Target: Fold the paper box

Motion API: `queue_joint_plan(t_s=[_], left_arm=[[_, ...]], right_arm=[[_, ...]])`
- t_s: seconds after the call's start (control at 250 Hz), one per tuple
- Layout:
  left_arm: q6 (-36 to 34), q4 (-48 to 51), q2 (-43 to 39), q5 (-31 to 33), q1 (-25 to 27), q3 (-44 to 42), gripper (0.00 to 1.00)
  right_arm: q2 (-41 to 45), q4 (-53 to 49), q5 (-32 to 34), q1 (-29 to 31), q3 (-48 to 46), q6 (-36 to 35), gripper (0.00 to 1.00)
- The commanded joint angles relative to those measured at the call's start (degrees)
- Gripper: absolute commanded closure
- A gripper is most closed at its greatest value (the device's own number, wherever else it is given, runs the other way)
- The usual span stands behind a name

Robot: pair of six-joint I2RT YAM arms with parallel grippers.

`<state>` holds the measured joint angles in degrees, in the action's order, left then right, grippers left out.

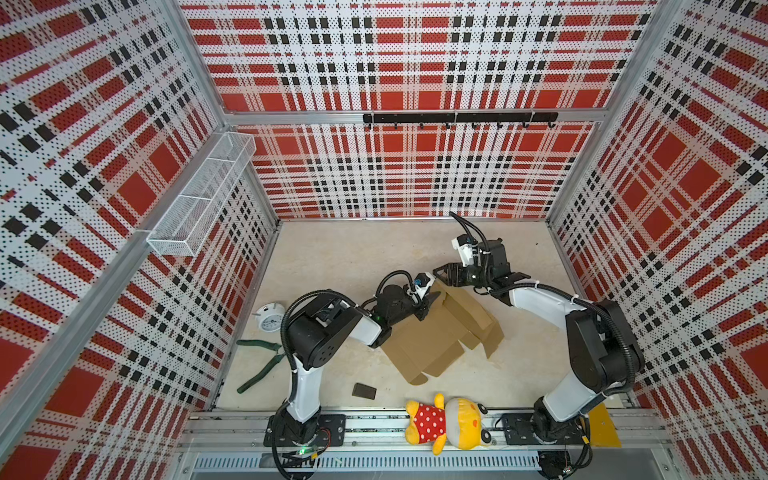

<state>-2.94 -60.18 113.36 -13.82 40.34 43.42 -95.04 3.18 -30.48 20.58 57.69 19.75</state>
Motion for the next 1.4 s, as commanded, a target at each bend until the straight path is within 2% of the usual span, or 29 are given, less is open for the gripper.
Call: queue_joint_plan(t_s=[0.0, 0.272, 0.456, 0.756, 0.808, 0.92, 1.128, 1.245, 1.397], left_arm=[[1.2, -2.5, 1.8, 0.8, 0.8, 1.1, 0.71], [3.5, -4.3, 4.2, 0.8, 1.9, 3.5, 0.71], [4.1, -4.0, 5.1, 4.2, 3.0, 4.8, 0.81], [4.4, -3.5, 5.8, 8.3, 4.0, 5.5, 0.88], [4.5, -3.3, 5.9, 8.8, 4.1, 5.7, 0.86], [4.3, -3.4, 6.4, 9.2, 4.7, 6.2, 0.71], [4.4, -3.4, 7.3, 9.3, 5.3, 7.4, 0.70], [4.6, -3.4, 7.6, 9.2, 5.4, 7.6, 0.74], [4.6, -3.4, 7.7, 9.7, 5.6, 7.8, 0.84]], right_arm=[[-1.0, -0.8, 1.2, 0.0, -1.0, -0.9, 0.42], [-1.2, 0.5, 0.8, 0.0, -2.4, -0.2, 0.44], [-0.7, 0.7, 0.9, 0.0, -3.1, -0.2, 0.44], [-0.4, 1.0, 1.2, -0.2, -3.5, -0.2, 0.44], [-0.4, 1.1, 1.3, -0.2, -3.5, -0.1, 0.44], [-0.5, 1.2, 1.3, -0.4, -3.6, -0.1, 0.44], [-0.1, 0.9, 1.0, -0.7, -3.6, -0.2, 0.44], [0.3, 0.6, 0.9, -0.7, -3.8, -0.5, 0.44], [0.8, 0.4, 1.1, -0.7, -4.2, -0.7, 0.44]])
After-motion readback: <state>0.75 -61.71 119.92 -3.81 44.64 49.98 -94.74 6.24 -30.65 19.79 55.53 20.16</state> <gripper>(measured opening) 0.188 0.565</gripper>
